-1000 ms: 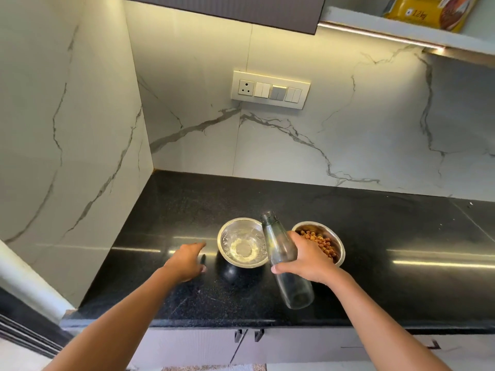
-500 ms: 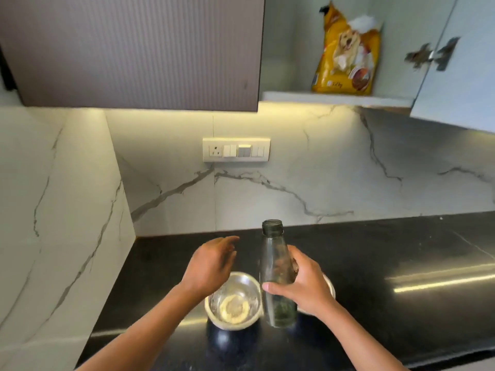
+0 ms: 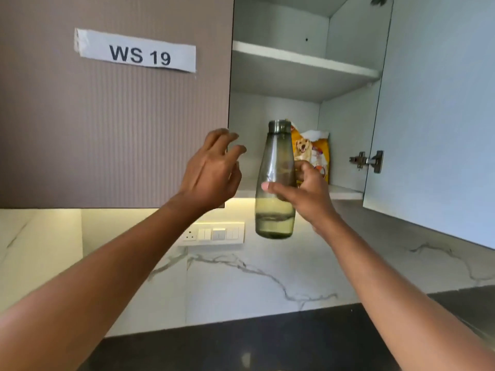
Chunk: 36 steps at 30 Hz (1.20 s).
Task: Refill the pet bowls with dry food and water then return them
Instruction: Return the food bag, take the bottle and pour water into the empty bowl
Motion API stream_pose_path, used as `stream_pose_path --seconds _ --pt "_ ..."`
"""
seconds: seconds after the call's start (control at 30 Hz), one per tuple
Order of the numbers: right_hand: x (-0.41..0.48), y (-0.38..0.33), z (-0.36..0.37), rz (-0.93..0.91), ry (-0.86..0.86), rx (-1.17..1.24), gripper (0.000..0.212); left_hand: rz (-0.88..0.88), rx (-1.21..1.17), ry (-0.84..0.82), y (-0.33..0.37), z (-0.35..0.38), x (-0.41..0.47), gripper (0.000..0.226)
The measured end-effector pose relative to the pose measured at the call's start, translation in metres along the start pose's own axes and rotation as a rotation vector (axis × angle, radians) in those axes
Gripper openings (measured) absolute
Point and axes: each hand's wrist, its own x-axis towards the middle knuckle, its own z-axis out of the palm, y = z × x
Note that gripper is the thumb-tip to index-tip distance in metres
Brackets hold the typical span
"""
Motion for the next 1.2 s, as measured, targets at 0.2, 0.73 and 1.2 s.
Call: stream_pose_path --seconds 0.2,0.73,1.2 --pt "0.089 -0.021 0.000 -0.023 0.025 0.008 0.078 -0.136 0.131 0.006 -0.016 0.028 0.046 0.051" --pt "0.208 0.064 0.066 0.012 -0.066 -0.150 0.074 -0.082 0.363 0.062 -0.052 0.083 0.030 0.064" --pt "0.247 0.096 0.102 0.042 -0.072 -0.260 0.084 -0.065 0.366 0.089 -0.054 0.087 0.029 0.062"
